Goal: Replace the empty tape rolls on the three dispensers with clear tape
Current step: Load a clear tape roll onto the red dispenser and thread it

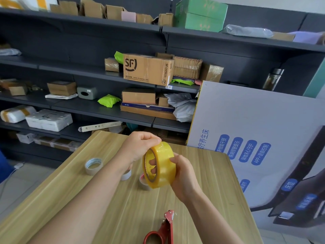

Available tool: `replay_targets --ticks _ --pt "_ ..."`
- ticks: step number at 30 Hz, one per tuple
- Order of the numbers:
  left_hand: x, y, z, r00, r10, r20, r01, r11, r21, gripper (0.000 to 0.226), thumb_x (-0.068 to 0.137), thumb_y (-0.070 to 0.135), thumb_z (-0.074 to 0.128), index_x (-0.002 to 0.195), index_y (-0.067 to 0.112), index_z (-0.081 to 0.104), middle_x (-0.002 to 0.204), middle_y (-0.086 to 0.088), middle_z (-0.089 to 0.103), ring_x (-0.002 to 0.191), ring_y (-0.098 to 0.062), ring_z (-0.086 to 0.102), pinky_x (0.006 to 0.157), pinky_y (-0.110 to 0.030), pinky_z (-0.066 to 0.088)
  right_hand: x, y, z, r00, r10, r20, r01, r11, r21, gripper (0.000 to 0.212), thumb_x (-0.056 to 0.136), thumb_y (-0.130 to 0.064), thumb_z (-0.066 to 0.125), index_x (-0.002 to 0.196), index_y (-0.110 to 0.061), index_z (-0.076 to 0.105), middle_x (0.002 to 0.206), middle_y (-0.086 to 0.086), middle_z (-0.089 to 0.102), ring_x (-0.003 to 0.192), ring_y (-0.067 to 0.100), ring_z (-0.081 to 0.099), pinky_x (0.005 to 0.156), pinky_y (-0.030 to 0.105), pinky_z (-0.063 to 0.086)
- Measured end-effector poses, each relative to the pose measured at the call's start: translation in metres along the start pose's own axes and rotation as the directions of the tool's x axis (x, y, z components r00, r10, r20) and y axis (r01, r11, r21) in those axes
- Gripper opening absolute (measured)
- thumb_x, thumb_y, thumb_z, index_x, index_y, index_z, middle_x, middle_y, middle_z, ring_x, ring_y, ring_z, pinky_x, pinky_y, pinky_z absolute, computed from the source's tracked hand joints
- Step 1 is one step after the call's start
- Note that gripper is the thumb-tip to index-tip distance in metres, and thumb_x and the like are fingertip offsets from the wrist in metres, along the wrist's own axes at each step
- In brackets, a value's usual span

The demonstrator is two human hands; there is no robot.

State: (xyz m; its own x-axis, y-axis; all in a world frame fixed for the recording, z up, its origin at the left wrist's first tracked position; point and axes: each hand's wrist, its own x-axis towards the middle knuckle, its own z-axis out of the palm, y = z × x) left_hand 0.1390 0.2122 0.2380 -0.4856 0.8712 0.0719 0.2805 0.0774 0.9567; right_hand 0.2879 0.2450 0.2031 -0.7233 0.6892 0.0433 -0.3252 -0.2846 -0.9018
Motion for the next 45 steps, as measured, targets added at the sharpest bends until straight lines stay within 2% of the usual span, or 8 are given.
replay_targets --ticks 12,19,23,26,31,36,39,45 --pt "-0.009 0.010 -0.001 0.998 0.036 -0.046 -0.027 0.981 0.195 0.018 0.087 0.033 0.064 0.081 0.021 0.075 0.085 0.003 0.071 0.085 -0.014 0.063 0.079 -0.035 0.051 -0.006 -0.008 0.005 0.985 0.172 -0.020 -0.169 0.979 0.114 0.043 0.090 -0.016 0.030 0.117 0.007 0.056 0.084 0.021 0.069 0.062 0.025 0.064 0.061 0.038 0.056" --pt "-0.013 0.000 -0.003 0.996 0.061 -0.066 -0.044 0.970 0.238 0.027 0.088 0.039 0.060 0.074 0.019 0.073 0.081 -0.007 0.071 0.085 -0.025 0.065 0.081 -0.045 0.052 -0.007 -0.003 0.005 0.983 0.179 -0.051 -0.176 0.983 0.053 0.044 0.097 -0.021 0.030 0.101 0.010 0.061 0.078 0.020 0.069 0.061 0.024 0.064 0.060 0.034 0.055" --pt "-0.022 0.004 -0.008 0.961 0.177 0.215 -0.203 0.973 0.110 0.029 0.087 0.046 0.056 0.102 0.027 0.073 0.101 0.012 0.071 0.096 -0.001 0.063 0.080 -0.020 0.047 -0.006 -0.005 0.004 0.985 0.174 -0.017 -0.172 0.982 0.080 0.046 0.097 -0.021 0.030 0.094 0.010 0.064 0.074 0.022 0.067 0.058 0.026 0.062 0.059 0.035 0.055" --pt "-0.026 0.010 -0.019 0.884 0.161 0.439 -0.226 0.969 0.100 0.030 0.080 0.031 0.069 0.111 0.029 0.068 0.109 0.004 0.068 0.089 0.006 0.063 0.073 -0.009 0.047 -0.006 -0.008 0.002 0.981 0.191 0.036 -0.194 0.977 0.093 0.049 0.093 -0.020 0.028 0.085 0.009 0.067 0.072 0.025 0.064 0.058 0.030 0.060 0.064 0.036 0.054" --pt "-0.024 0.002 -0.015 0.944 0.215 0.250 -0.242 0.967 0.081 0.034 0.065 0.052 0.069 0.097 0.040 0.069 0.103 0.007 0.062 0.094 -0.006 0.060 0.079 -0.018 0.045 -0.006 0.000 0.001 0.991 -0.026 -0.129 0.005 0.986 -0.164 0.035 0.080 -0.028 0.048 0.095 -0.004 0.070 0.088 0.018 0.070 0.078 0.023 0.065 0.072 0.033 0.054" --pt "-0.027 -0.004 -0.003 0.975 0.209 0.072 -0.217 0.967 0.136 0.035 0.078 0.050 0.061 0.112 0.041 0.064 0.102 0.004 0.047 0.094 -0.006 0.051 0.074 -0.012 0.039 -0.007 0.014 0.003 0.906 -0.367 -0.211 0.180 0.785 -0.593 0.053 0.078 -0.027 0.062 0.130 -0.027 0.050 0.122 -0.010 0.057 0.111 0.003 0.056 0.088 0.023 0.049" --pt "-0.031 -0.004 0.003 0.967 0.242 0.086 -0.252 0.958 0.138 0.036 0.073 0.056 0.059 0.106 0.042 0.064 0.099 0.005 0.047 0.092 -0.009 0.051 0.073 -0.012 0.038 0.000 0.014 0.005 0.864 -0.440 -0.244 0.154 0.694 -0.703 0.042 0.086 -0.008 0.061 0.121 -0.031 0.057 0.110 -0.009 0.064 0.100 0.006 0.060 0.085 0.028 0.051" --pt "-0.034 -0.006 -0.006 0.816 0.568 0.110 -0.579 0.803 0.144 0.043 0.076 0.057 0.064 0.092 0.018 0.071 0.099 0.007 0.062 0.095 -0.011 0.060 0.077 -0.020 0.048 -0.005 0.003 0.004 0.929 -0.292 -0.227 0.133 0.837 -0.531 0.042 0.086 0.003 0.062 0.105 -0.033 0.070 0.088 -0.009 0.074 0.074 0.005 0.064 0.068 0.022 0.053"
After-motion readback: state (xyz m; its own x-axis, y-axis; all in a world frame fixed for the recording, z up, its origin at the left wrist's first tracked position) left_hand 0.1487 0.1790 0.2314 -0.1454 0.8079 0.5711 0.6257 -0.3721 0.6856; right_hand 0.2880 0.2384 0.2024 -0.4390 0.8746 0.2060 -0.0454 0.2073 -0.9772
